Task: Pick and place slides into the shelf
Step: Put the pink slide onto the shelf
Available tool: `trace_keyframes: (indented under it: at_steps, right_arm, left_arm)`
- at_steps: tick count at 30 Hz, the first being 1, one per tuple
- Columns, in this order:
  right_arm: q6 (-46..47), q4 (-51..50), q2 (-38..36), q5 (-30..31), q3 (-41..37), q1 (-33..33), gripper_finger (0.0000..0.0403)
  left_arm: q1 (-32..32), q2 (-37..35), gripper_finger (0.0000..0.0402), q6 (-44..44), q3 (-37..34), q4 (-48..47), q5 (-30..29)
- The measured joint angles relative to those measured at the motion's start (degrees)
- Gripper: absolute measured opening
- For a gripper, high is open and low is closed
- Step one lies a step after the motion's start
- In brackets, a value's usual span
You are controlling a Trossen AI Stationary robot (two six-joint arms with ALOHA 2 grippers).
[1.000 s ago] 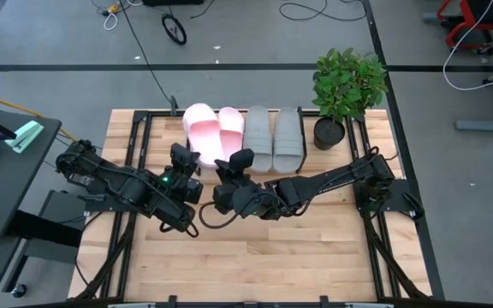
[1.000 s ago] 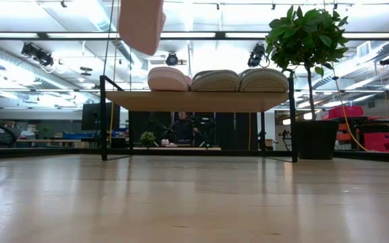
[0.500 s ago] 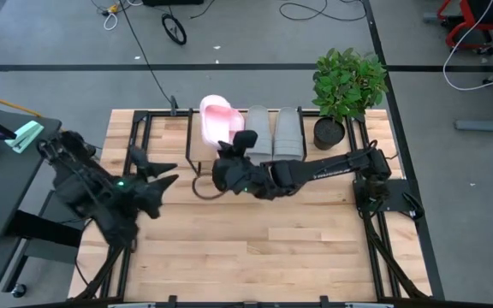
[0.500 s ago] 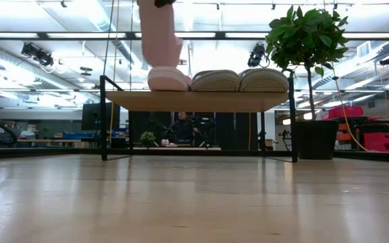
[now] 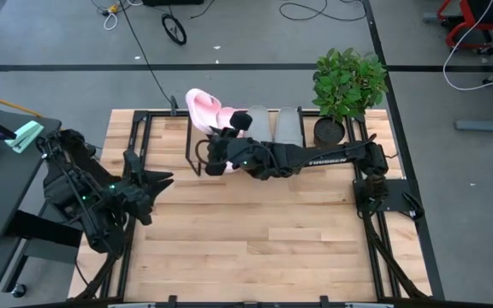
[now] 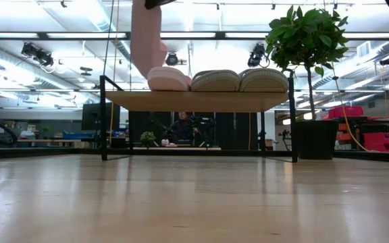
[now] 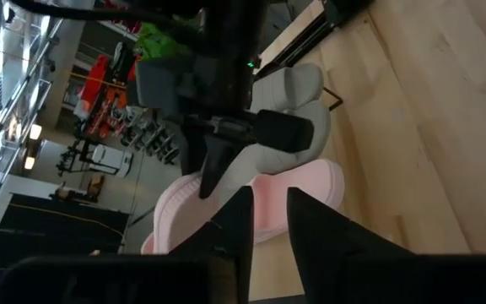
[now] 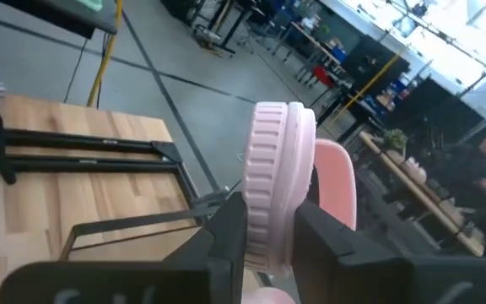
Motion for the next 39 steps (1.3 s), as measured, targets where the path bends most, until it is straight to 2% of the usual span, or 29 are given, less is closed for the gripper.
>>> trace_keyframes:
  at_steps: [5,9,13,23,30,39]
  right_arm:
    - [0.7,2.9,2.2,0.4,0.1,-0.9,0.0072]
    - [-2.7,5.4,4.9,1.8,0.1,-0.9,0.0071]
    - [-6.6,5.3,7.0,3.0,0.5,-0.7,0.0071]
    - [-6.9,5.2,11.3,3.7,0.7,-0.7,0.0071]
    - [-6.4,-0.5,11.2,6.5,0.6,0.0,0.0071]
    - [-3.6,-6.6,11.3,4.8,0.6,0.7,0.0071]
  left_arm:
    - [0.0,0.0,0.0071,0.0,0.0,0.0,0.3]
    - [0.0,0.0,0.0074,-0.1,0.0,0.0,0.3]
    - [0.0,0.0,0.0077,-0.3,0.0,0.0,0.3]
    - [0.0,0.0,0.0068,-1.4,0.0,0.0,0.8]
    - [0.0,0.0,0.0075,-1.4,0.0,0.0,0.8]
    - [0.0,0.0,0.0063,-1.5,0.0,0.0,0.8]
